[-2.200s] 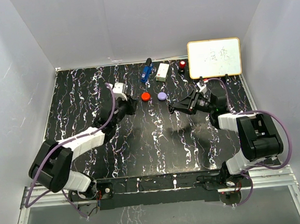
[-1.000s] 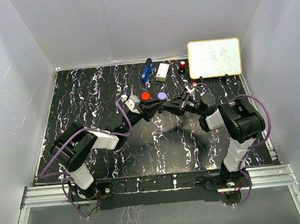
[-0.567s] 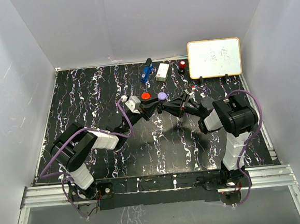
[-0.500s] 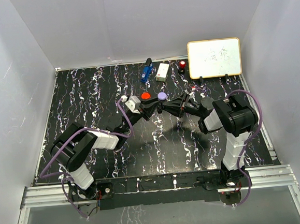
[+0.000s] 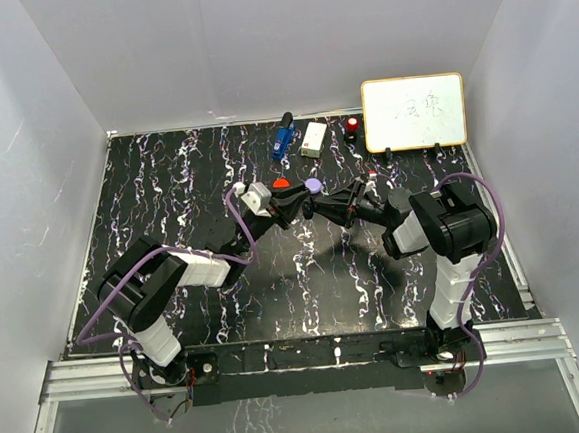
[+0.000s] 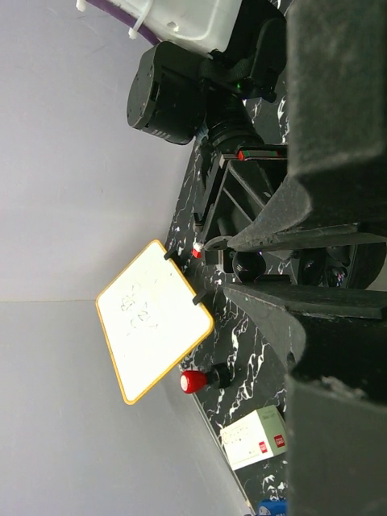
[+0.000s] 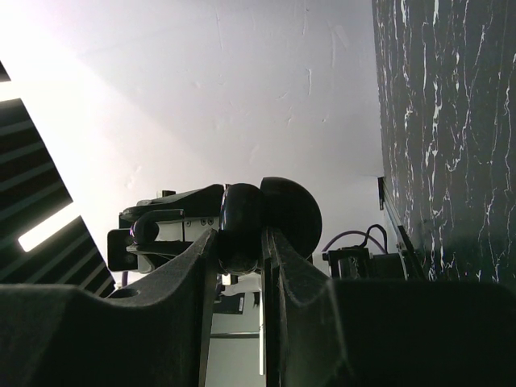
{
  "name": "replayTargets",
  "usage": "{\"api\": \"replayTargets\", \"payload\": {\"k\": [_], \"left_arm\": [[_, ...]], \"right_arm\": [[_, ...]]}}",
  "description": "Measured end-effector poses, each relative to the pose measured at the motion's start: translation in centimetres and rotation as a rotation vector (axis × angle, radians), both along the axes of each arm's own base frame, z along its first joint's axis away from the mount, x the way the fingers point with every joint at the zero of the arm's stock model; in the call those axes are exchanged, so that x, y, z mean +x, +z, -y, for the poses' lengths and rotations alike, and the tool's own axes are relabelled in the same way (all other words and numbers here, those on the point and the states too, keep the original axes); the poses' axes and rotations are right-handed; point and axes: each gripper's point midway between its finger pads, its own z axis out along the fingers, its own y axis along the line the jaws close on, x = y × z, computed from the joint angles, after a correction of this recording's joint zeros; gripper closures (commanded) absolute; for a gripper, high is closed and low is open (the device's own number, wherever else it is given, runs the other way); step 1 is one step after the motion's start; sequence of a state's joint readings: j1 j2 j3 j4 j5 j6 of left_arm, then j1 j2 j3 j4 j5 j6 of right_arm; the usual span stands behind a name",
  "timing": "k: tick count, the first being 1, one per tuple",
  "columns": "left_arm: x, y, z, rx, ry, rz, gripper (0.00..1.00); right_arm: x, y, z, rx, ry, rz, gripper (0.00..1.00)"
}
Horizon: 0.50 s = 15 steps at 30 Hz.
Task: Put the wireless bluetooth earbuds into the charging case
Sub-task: Place the earbud in the charging case.
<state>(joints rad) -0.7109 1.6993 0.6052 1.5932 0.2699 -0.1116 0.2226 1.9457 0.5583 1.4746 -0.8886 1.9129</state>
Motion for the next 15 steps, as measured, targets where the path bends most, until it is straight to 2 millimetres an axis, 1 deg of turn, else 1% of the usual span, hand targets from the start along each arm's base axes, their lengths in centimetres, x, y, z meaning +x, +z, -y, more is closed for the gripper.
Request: {"api": "replayTargets", "payload": {"k": [5, 12, 15], "left_arm": [[0.1, 0.0, 0.0, -0.001, 0.002, -0.001, 1.00], [0.4, -1.2, 0.1, 0.012, 0.010, -0.027, 1.00], [0.5, -1.2, 0.1, 0.009, 0.015, -0.031, 1.00]], "right_arm": [[0.0, 0.0, 0.0, 0.001, 0.000, -0.002, 1.00], [0.0, 0.0, 0.0, 0.002, 0.000, -0.004, 1.00], [0.0, 0.0, 0.0, 0.002, 0.000, -0.005, 1.00]]}}
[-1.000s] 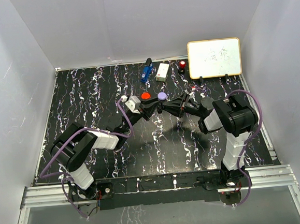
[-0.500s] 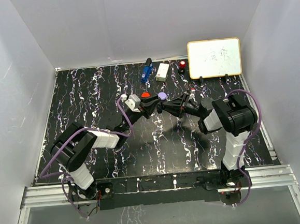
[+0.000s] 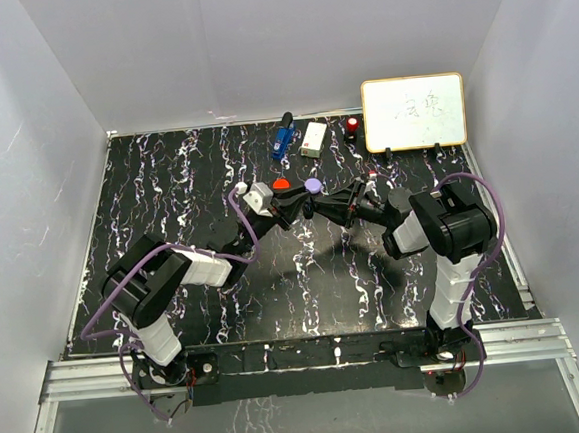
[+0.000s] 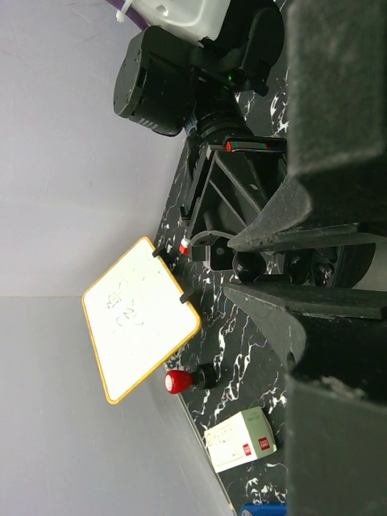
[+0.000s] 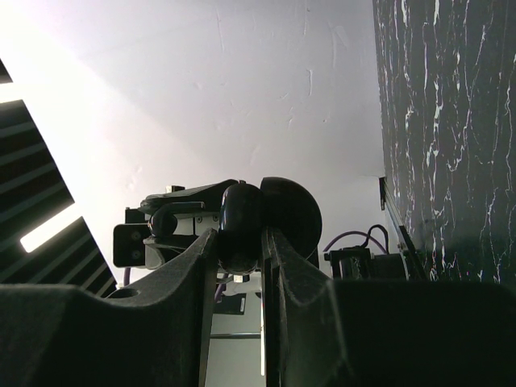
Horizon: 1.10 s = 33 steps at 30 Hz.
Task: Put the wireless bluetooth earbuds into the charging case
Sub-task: Place the earbud in the charging case.
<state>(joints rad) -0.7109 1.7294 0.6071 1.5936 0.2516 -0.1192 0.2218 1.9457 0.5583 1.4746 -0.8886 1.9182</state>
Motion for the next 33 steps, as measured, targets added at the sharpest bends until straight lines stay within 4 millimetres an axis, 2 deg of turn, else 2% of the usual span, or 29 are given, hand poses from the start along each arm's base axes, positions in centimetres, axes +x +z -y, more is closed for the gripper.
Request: {"api": "replayTargets", "payload": {"k": [24, 33], "left_arm": [[-0.2, -0.1, 0.2, -0.035, -0.023, -0.055, 1.00], [-0.2, -1.0, 0.4, -0.030, -0.029, -0.085, 1.00]], "right_arm": [[0.2, 0.7, 0.3, 0.006, -0.008, 0.015, 1.00], [0.1, 0.9, 0.3, 0.008, -0.008, 0.020, 1.00]]}}
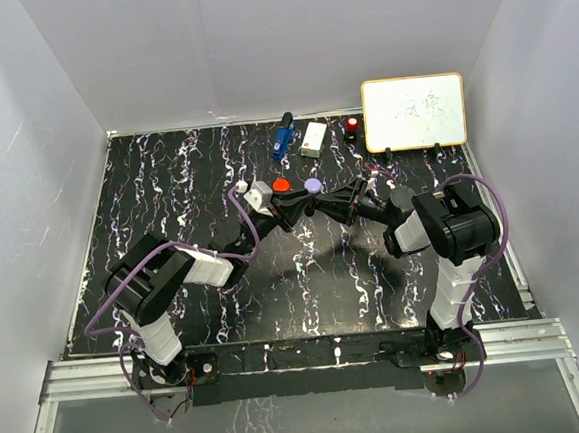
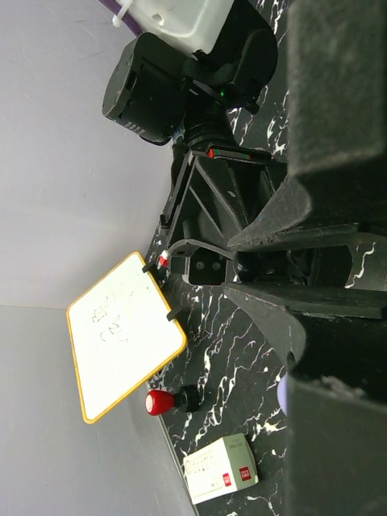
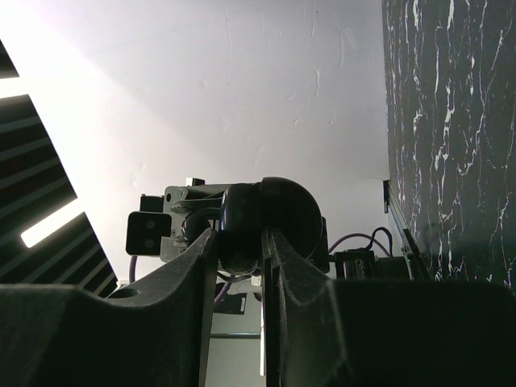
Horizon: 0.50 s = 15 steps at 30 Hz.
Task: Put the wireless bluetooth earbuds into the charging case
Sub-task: Place the earbud in the charging case.
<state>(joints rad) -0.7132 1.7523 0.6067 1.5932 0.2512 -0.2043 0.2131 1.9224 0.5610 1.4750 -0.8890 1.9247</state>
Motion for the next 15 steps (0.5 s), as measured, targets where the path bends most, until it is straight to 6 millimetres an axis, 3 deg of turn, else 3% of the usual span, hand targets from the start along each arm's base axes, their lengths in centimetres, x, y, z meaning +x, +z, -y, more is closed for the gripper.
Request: {"api": "replayTargets", "payload": {"k": [15], "left_arm": [[0.01, -0.43, 0.12, 0.001, -0.001, -0.015, 1.00]], "right_arm": [[0.00, 0.13, 0.00, 0.001, 0.000, 0.004, 1.00]]}}
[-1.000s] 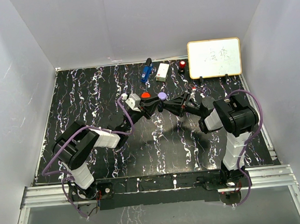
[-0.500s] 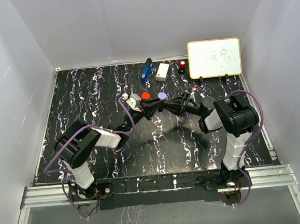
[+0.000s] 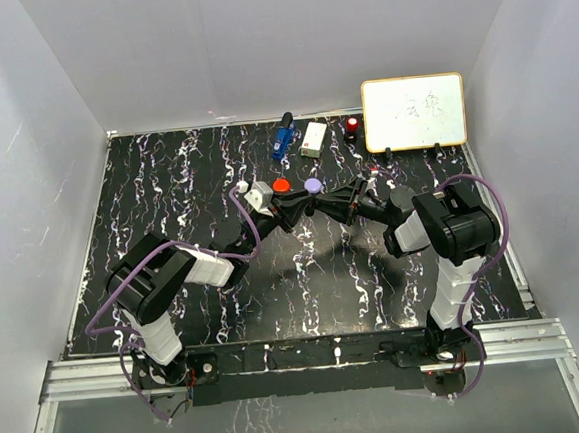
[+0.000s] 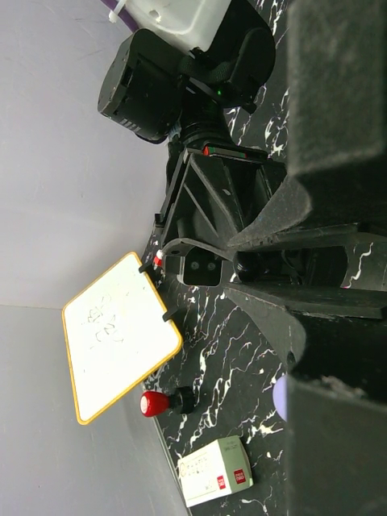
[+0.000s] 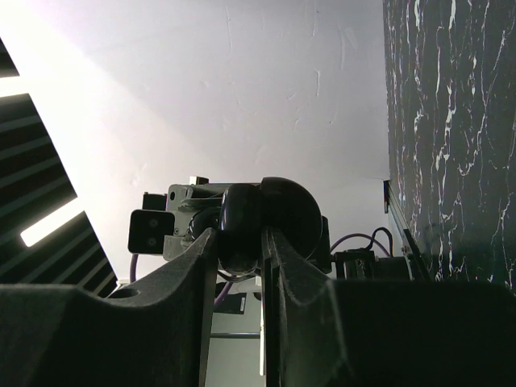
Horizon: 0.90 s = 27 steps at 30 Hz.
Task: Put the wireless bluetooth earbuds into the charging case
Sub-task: Place the earbud in the charging case.
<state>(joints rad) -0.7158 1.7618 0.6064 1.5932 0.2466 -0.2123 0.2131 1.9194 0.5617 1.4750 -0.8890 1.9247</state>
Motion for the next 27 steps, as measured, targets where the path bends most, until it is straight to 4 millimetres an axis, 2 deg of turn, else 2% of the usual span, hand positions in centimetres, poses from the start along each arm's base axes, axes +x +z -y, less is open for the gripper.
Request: {"api": "replayTargets", "payload": {"k": [14, 27], "left_arm": [[0.1, -0.4, -0.2, 0.003, 0.008, -0.010, 1.00], [0.2, -1.5, -0.1, 0.017, 0.014, -0.035, 1.00]], "right_arm": [[0.0, 0.0, 0.0, 0.000, 0.000, 0.001, 1.00], [0.0, 0.0, 0.0, 0.000, 0.000, 0.001, 1.00]]}}
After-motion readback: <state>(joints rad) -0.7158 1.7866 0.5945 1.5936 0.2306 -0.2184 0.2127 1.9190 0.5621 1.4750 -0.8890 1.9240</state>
